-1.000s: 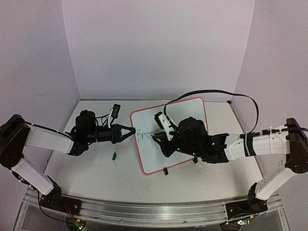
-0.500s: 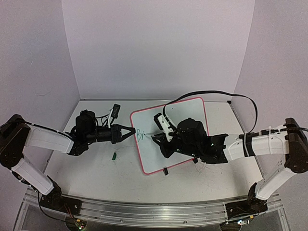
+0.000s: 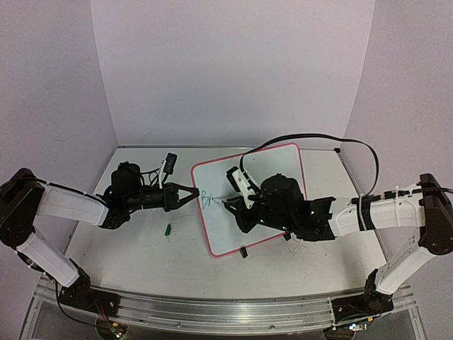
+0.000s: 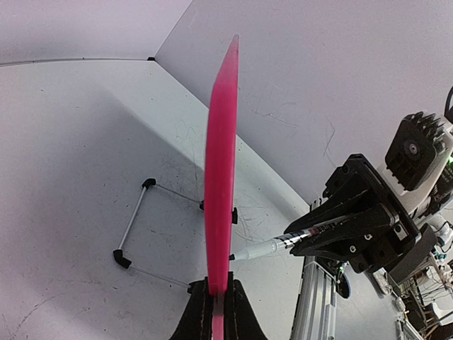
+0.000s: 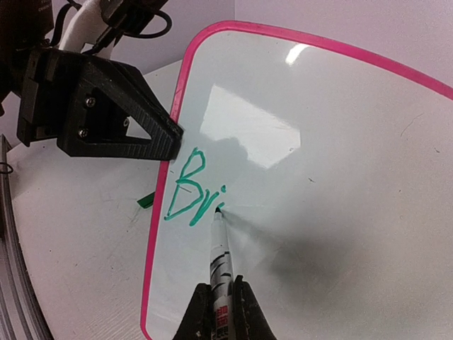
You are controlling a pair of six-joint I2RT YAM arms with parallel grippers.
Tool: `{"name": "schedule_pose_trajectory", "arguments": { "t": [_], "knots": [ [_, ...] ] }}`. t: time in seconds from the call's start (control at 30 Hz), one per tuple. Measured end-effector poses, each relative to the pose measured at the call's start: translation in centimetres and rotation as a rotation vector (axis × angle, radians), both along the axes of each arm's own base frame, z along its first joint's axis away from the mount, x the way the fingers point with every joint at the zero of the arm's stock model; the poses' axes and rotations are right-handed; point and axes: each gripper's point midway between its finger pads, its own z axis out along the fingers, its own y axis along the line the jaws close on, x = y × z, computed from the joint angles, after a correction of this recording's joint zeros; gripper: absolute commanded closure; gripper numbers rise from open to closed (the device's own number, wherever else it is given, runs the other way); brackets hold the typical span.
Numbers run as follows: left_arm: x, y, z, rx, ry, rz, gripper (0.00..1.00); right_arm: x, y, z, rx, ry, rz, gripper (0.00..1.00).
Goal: Write a sentence on the whiteboard
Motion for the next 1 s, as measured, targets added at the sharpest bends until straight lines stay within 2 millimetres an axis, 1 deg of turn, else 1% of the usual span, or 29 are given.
{"name": "schedule_pose_trajectory", "arguments": {
  "t": [0.63,1.0],
  "knots": [
    [0.0,0.0,0.0,0.001,0.000,0.000,1.00,-0.7,-0.1,-1.1,-0.004,0.043,0.014,1.00],
    [0.0,0.0,0.0,0.001,0.000,0.000,1.00,-0.8,-0.1,-1.2,-0.007,0.046,0.017,1.00]
  ]
}}
